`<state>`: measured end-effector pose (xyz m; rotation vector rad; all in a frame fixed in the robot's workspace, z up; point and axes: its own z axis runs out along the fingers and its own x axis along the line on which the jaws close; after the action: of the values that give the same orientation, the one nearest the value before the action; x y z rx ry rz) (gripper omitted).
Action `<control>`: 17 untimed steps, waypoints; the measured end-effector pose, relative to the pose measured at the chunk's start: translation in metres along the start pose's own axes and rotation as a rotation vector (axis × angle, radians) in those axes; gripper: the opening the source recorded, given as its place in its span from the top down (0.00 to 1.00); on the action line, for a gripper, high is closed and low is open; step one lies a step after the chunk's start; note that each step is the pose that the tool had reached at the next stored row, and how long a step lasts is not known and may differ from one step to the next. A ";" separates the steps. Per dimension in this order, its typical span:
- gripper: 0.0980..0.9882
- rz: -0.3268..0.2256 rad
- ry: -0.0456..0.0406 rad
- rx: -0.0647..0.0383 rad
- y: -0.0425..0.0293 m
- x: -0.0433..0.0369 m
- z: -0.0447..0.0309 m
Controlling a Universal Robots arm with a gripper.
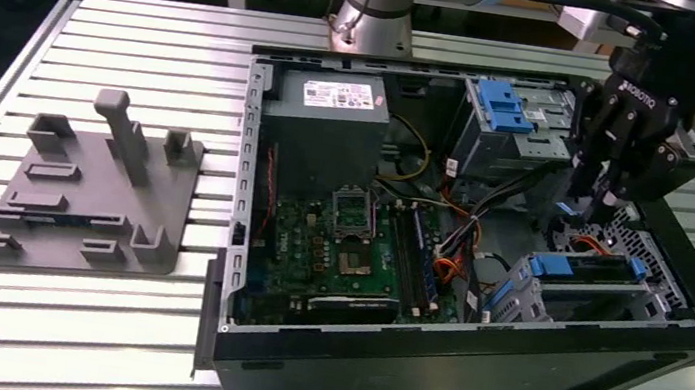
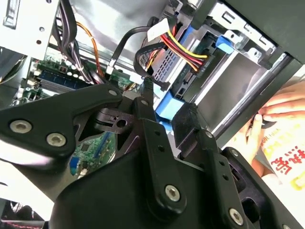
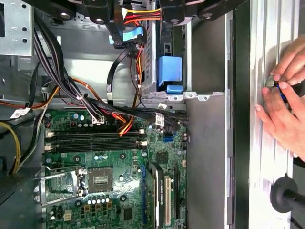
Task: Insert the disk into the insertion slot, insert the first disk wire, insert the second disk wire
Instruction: 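Insert the second disk wire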
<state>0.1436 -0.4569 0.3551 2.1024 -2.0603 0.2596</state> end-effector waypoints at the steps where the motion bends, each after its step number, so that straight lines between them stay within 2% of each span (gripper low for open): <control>1: 0.62 0.000 0.0059 0.001 0.0000 -0.0019 0.0005; 4: 0.62 -0.001 0.0228 0.004 -0.0001 -0.0064 0.0026; 10: 0.62 -0.017 0.0451 0.008 -0.0001 -0.0089 0.0085; 13: 0.62 -0.039 0.0521 0.015 0.0000 -0.0095 0.0107; 17: 0.62 -0.044 0.0603 0.018 0.0017 -0.0116 0.0137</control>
<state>0.1416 -0.4492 0.3389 2.1205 -1.9827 0.3320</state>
